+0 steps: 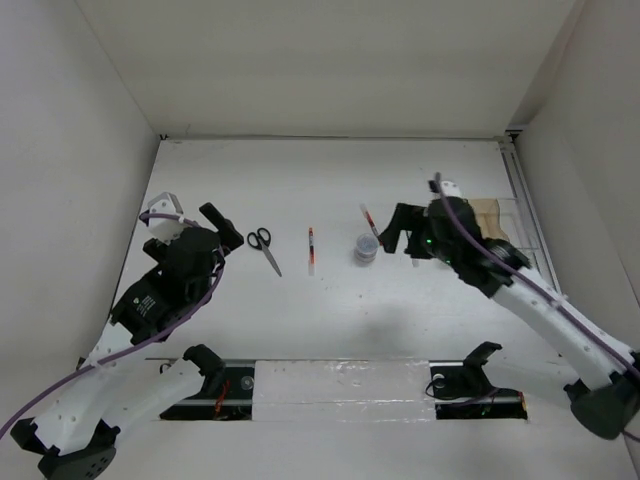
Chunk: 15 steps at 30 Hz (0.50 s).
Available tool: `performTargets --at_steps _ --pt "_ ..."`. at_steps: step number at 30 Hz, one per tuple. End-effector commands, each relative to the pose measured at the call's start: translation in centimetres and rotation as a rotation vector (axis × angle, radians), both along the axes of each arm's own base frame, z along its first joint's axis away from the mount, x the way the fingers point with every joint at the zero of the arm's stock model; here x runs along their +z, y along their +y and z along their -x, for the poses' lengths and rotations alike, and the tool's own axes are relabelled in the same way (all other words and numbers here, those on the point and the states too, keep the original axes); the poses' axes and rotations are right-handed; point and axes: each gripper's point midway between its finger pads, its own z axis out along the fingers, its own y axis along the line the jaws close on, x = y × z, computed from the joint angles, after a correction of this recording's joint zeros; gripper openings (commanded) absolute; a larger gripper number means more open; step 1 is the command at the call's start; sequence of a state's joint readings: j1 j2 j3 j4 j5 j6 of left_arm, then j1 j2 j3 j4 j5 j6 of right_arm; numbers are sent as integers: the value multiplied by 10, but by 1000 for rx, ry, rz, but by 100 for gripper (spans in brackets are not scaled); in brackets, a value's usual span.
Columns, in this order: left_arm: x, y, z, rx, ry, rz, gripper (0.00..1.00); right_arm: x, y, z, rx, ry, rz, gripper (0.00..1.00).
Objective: Sort the stationery into containers
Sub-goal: Pick up the stationery from the center of the board.
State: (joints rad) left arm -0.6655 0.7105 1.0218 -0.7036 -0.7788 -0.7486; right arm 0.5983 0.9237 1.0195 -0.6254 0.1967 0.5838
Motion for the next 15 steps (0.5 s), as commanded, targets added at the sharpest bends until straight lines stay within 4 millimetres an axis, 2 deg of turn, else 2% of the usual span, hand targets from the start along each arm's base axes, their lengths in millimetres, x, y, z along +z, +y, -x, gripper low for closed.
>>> performTargets --at_steps 1,2,5,6,8,9,13,15 --pt "-2 -3 -3 -2 4 3 100 -18 54 -17 91 10 -33 100" --pt "-2 -2 -3 -6 6 -5 100 -36 65 -25 93 54 14 100" --pt "-8 -5 -4 -13 24 -12 100 -51 73 -47 40 62 99 100" --pt "-8 -7 -6 -13 24 -12 100 -74 77 -53 51 97 148 100" --pt "-9 -8 -5 -25 29 -18 100 -87 84 -63 45 116 171 100" --pt "-7 -8 -6 -28 22 -20 100 -101 86 -72 35 147 196 100" --pt "-9 -13 -8 -51 31 -20 100 -127 92 -86 32 180 234 100" --pt "-9 -13 -8 -55 33 -28 100 -131 93 -95 20 178 230 100"
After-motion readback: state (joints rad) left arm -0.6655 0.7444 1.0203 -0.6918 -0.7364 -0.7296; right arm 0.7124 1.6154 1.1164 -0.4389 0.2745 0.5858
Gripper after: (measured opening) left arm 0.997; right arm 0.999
